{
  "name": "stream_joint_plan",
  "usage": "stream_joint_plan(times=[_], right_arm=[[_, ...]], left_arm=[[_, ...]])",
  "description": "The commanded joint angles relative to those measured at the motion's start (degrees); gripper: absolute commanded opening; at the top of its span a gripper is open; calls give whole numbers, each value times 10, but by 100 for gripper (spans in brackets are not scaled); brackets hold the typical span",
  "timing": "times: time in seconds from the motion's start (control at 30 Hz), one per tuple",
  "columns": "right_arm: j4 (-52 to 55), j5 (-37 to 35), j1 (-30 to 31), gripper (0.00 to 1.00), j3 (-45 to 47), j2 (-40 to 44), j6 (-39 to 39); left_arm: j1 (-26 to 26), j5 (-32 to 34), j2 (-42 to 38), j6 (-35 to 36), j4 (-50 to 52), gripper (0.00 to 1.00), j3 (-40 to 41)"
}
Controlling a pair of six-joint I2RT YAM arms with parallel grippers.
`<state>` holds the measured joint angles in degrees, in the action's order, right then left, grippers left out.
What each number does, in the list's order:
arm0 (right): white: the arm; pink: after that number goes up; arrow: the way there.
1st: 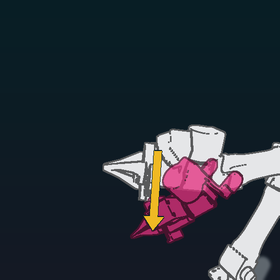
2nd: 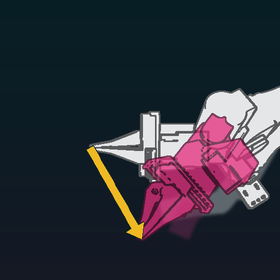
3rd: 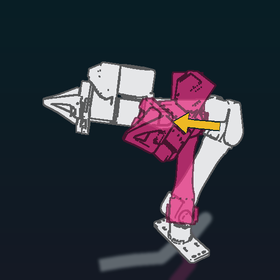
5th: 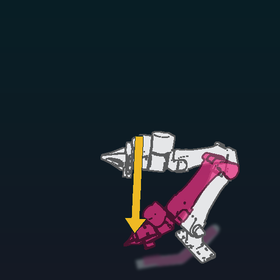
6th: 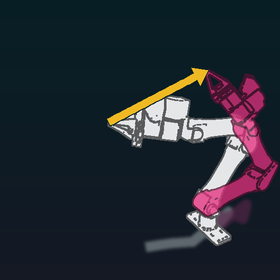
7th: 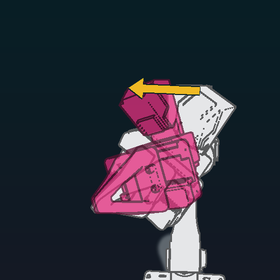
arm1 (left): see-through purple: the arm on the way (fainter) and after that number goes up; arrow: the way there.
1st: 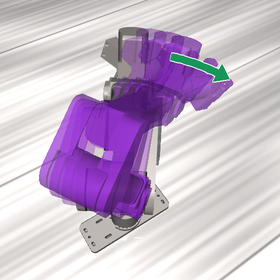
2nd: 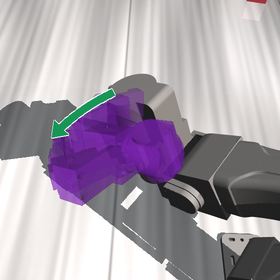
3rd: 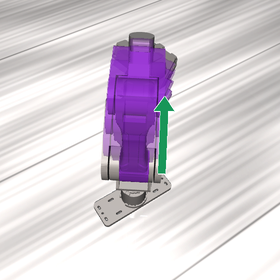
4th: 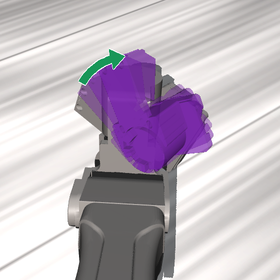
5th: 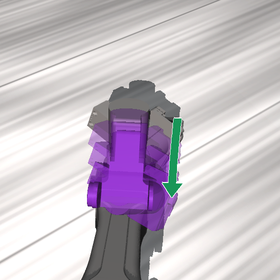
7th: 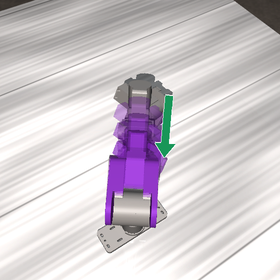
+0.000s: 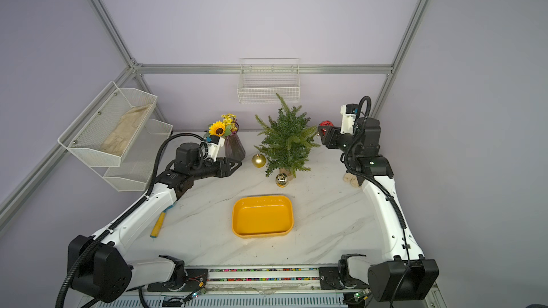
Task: Decorate the small christmas tree with ornaments
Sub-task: Hang an ornament on the christmas tree.
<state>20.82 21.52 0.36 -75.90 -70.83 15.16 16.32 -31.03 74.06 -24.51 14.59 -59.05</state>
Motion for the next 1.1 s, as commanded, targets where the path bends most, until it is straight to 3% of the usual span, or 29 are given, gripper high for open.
stream_joint_plan(times=[0.0,0.1,0.3,0.43,0.5,0.53,0.73,0.9,1.07], right_arm=[[-28,-2,-4,62,10,14,15],[-32,-10,-4,75,12,15,16],[-51,-54,-4,80,22,22,28],[-98,-112,-4,83,64,31,49],[-125,-151,-4,94,87,31,49],[-137,-173,-4,97,97,27,46],[-232,-291,-6,97,185,0,31],[-367,-353,-9,97,294,-27,11],[-561,-354,-10,97,397,-110,-34]], left_arm=[[4,16,-4,-5,-19,54,-40],[4,48,-10,1,-14,64,-35],[4,145,-14,20,-3,76,-19],[4,270,-18,40,0,88,5],[3,349,-19,52,-5,100,21],[3,389,-19,56,-9,100,30],[2,587,-10,52,-76,100,101],[-5,690,26,105,-147,100,149],[-26,733,64,199,-279,100,208]])
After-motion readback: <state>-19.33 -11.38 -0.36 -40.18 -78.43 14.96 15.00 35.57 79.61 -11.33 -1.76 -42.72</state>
